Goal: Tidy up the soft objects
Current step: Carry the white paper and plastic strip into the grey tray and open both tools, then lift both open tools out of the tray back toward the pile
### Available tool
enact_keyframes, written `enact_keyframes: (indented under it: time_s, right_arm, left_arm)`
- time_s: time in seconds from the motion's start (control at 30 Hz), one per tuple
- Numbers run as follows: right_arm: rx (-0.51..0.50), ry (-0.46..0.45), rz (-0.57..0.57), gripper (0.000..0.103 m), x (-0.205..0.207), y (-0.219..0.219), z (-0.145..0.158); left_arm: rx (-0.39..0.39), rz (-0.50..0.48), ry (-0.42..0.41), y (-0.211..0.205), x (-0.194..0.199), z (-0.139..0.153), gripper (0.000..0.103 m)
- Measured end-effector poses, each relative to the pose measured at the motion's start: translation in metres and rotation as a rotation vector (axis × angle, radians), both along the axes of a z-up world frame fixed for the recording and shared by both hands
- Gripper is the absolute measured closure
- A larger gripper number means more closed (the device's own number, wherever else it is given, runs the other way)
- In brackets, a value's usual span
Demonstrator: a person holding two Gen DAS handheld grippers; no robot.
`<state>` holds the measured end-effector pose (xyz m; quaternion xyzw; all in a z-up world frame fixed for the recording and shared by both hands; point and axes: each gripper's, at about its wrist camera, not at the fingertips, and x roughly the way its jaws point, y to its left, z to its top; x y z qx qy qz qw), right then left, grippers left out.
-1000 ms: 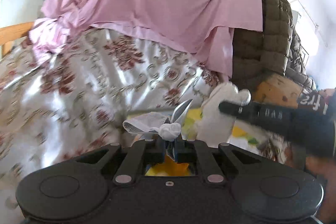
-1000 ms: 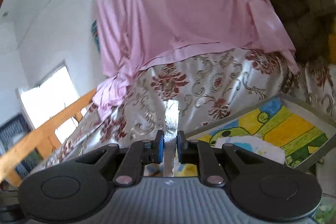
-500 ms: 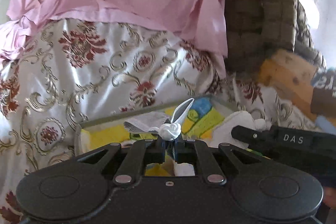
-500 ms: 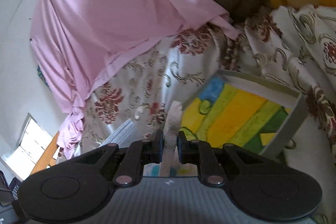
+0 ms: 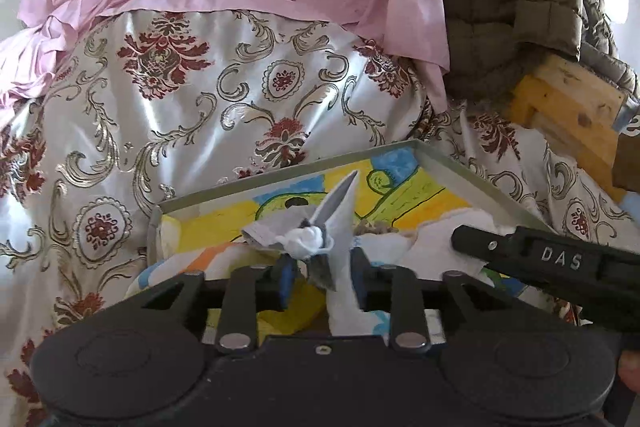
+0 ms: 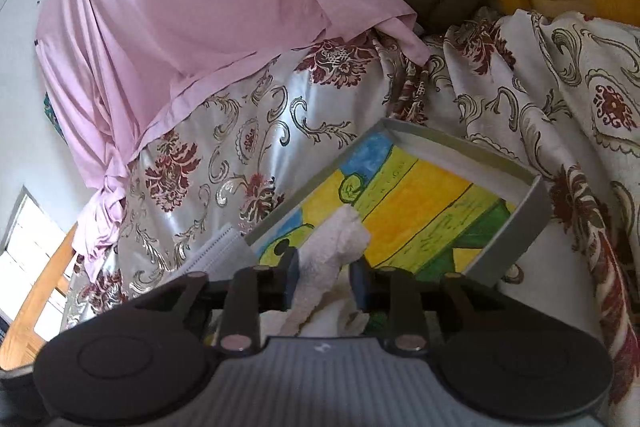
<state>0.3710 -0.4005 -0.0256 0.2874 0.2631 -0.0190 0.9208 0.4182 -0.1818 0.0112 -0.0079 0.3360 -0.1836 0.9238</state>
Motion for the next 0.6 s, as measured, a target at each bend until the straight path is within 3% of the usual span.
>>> enact_keyframes:
  time_s: [0.27,0.5,0.6]
  right_arm:
    - [-0.059,-0.007,-0.01,0.032,-0.015,0.001,0.008]
    - [-0.114,-0.081,0.01,0.015,-0.046,0.005,0.035]
    - [-0.162,-0.123,0.026,0.009,-0.066,0.014,0.052]
  left_arm:
    - [0.029,0.014,-0.028,0.004,-0.021,0.016,0.043]
    - [-0.013,0.089,-0.12,0.022,-0.06,0.045,0.024]
    - [-0.028,0.126,-0.165,0.032,-0.08,0.059,0.021]
